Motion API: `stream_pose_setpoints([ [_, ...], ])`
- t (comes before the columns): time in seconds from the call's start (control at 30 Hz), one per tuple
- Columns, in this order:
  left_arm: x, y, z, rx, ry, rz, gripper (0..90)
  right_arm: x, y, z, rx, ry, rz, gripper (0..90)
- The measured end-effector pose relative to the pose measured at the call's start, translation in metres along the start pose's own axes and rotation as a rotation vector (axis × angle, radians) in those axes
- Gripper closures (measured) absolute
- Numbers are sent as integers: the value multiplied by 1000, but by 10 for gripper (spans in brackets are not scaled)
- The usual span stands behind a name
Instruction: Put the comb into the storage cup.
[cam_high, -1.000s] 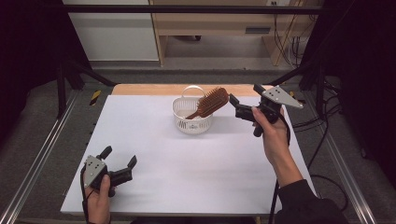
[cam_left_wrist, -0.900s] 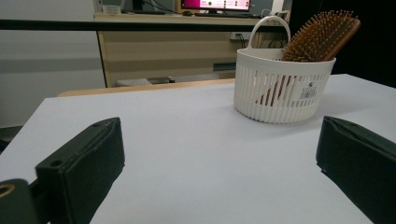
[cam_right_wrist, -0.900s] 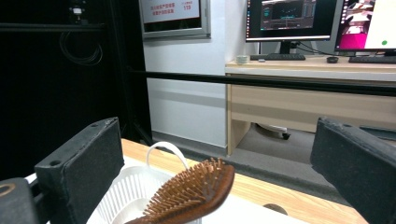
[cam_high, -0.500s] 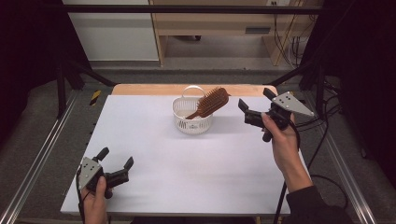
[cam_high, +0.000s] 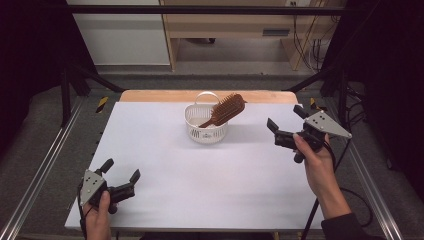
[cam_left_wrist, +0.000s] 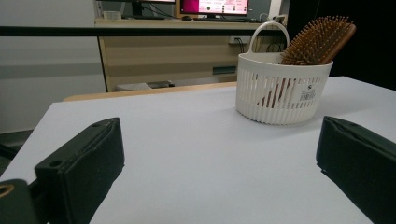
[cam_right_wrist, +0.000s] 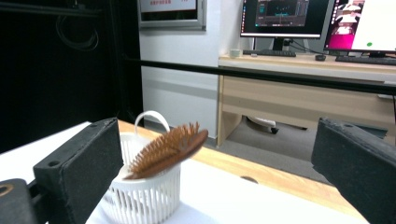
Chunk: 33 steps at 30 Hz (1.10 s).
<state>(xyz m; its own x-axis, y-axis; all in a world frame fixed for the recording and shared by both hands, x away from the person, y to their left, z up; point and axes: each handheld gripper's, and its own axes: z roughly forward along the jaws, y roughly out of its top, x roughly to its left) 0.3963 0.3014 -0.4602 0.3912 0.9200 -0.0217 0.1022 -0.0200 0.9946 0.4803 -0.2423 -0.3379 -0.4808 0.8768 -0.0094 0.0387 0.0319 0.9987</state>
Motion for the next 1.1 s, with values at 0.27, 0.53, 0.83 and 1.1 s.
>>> stream_pose_setpoints([
  [0.27,9,0,-7,-11,6,-11,11,-10,-18,-15,17,-26,17,20],
  [0.53,4,-1,-3,2,-4,0,11,-20,-34,-35,6,-37,70,20],
  [0.83,6,-3,-5,-4,-9,-7,11,-27,-55,-56,21,-64,68,20],
  [1.1,8,-2,-6,-10,-14,-13,11,-33,-79,-72,39,-100,87,20],
])
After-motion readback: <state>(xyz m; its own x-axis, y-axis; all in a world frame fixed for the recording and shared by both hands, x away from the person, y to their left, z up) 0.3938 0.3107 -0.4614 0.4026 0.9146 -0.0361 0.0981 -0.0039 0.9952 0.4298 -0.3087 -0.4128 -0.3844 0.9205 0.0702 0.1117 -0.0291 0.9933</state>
